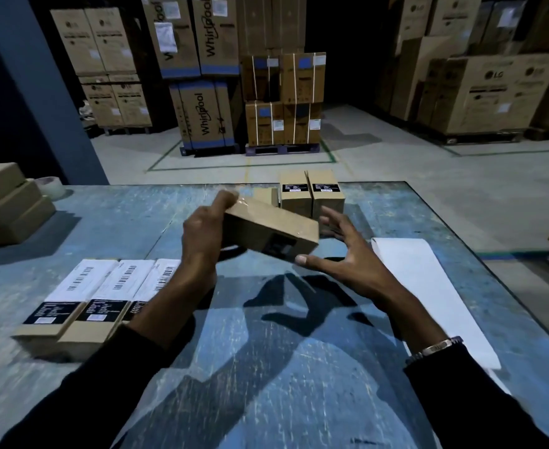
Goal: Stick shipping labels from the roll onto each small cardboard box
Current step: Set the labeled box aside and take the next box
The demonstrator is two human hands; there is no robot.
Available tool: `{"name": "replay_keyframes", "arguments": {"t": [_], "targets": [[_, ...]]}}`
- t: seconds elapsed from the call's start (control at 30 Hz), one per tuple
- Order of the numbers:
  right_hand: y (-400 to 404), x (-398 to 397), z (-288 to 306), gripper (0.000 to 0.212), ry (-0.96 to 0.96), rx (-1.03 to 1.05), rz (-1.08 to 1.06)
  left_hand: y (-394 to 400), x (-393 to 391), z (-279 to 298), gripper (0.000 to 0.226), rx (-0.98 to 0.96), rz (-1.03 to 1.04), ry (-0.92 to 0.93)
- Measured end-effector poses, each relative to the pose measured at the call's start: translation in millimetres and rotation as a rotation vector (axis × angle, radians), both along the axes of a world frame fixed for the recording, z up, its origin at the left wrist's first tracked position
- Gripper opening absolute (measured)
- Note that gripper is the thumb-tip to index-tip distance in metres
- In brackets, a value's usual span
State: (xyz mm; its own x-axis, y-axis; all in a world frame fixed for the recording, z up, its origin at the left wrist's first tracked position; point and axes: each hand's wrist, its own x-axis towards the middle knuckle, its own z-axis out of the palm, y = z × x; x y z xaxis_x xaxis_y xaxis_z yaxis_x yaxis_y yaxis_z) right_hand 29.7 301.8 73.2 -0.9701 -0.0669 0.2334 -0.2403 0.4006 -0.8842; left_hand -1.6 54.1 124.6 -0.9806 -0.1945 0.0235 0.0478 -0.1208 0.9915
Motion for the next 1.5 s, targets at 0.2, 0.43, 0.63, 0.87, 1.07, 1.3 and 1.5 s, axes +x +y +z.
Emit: {"name": "replay_keyframes", "arguments": {"t": [0.2,0.43,0.63,0.87,1.07,1.3,1.5], "targets": [[2.2,7.4,3.4,0.042,-0.001,-0.155,0.08,6.6,24.0,-39.3,0.037,0.077,-0.256,-0.269],[3.1,2.0,2.5,0.049,-0.231,-0.206,0.044,2.6,21.8,-67.3,0.07,0.042,-0.241,-0.137],[-14.3,8.6,-2.5,0.104,-0.503,0.141,0.289,-1.4,20.4,-72.2,0.053,-0.477,-0.167,0.088],[7.6,-6.0,-5.6,0.049,-0.203,0.072,-0.058,5.9,33.0,-68.2,0.126,-0.738,-0.394,-0.006],[-13.8,-8.6,-24.2,0.034,-0.115,0.104,-0.01,4.1,36.9,-73.6,0.128,-0.899,-0.596,0.083],[11.5,2.3,-0.4,0.032,0.015,0.55,-0.09,-36.2,19.6,-57.6,0.108,-0.823,-0.993,0.036],[20.9,9.6,11.5,0.037,-0.333,0.409,0.216,-38.0,24.7,-48.7,0.074,-0.818,-1.041,0.091]]}}
